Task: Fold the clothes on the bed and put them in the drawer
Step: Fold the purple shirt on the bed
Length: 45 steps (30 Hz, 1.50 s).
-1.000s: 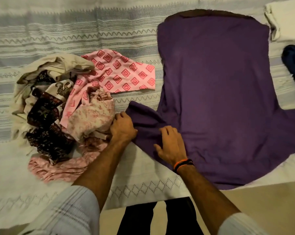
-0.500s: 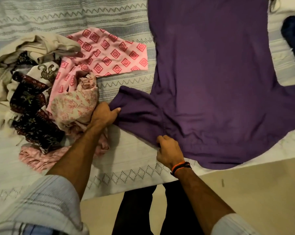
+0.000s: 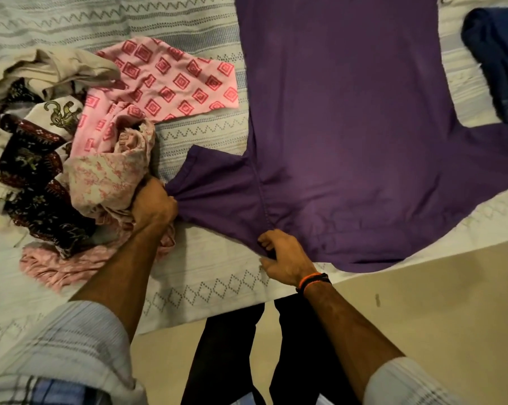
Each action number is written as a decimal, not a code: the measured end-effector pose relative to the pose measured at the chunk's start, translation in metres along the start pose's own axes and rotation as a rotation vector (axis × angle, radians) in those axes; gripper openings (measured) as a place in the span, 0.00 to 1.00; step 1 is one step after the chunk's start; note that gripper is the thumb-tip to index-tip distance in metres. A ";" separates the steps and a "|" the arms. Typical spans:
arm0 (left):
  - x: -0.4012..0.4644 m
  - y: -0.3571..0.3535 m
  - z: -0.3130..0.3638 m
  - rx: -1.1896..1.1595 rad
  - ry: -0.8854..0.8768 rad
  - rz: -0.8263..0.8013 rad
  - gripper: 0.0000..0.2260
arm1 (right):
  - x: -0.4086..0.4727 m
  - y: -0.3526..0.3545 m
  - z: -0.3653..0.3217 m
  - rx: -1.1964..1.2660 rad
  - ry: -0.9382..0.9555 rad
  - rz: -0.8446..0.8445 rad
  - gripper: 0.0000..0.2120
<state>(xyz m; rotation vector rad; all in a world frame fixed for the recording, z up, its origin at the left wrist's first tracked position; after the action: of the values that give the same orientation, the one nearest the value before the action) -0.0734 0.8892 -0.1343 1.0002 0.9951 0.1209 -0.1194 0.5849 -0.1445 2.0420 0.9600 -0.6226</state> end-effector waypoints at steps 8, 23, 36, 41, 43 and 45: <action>-0.001 -0.011 0.000 -0.058 -0.107 -0.153 0.24 | -0.014 0.001 0.022 -0.165 -0.067 0.026 0.26; -0.009 -0.002 -0.001 0.225 -0.084 -0.064 0.26 | -0.006 -0.012 0.006 -0.265 0.003 -0.105 0.20; -0.050 -0.032 0.135 0.371 -0.563 0.037 0.21 | 0.010 0.072 -0.006 -0.187 -0.092 0.187 0.22; -0.038 -0.047 0.184 0.369 -0.713 0.079 0.20 | 0.039 0.101 -0.012 -0.245 -0.054 0.237 0.29; -0.023 -0.048 0.184 0.377 -0.622 0.103 0.21 | 0.049 0.107 -0.014 -0.278 -0.023 0.232 0.31; -0.008 -0.049 0.182 0.432 -0.546 0.112 0.19 | 0.058 0.114 -0.018 -0.312 0.017 0.247 0.32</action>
<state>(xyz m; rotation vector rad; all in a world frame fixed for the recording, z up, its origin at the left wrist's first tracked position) 0.0412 0.7391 -0.1365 1.3880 0.4667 -0.2766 0.0084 0.5764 -0.1241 1.8480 0.7463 -0.3029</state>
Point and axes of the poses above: each hand's wrist, its own x-axis towards the middle knuckle, its own y-axis out of the back of the hand, z = x × y, the point moved 9 cm from there along x, towards the middle knuckle, and after that the axes turned 9 degrees about -z, right-handed, at the moved point
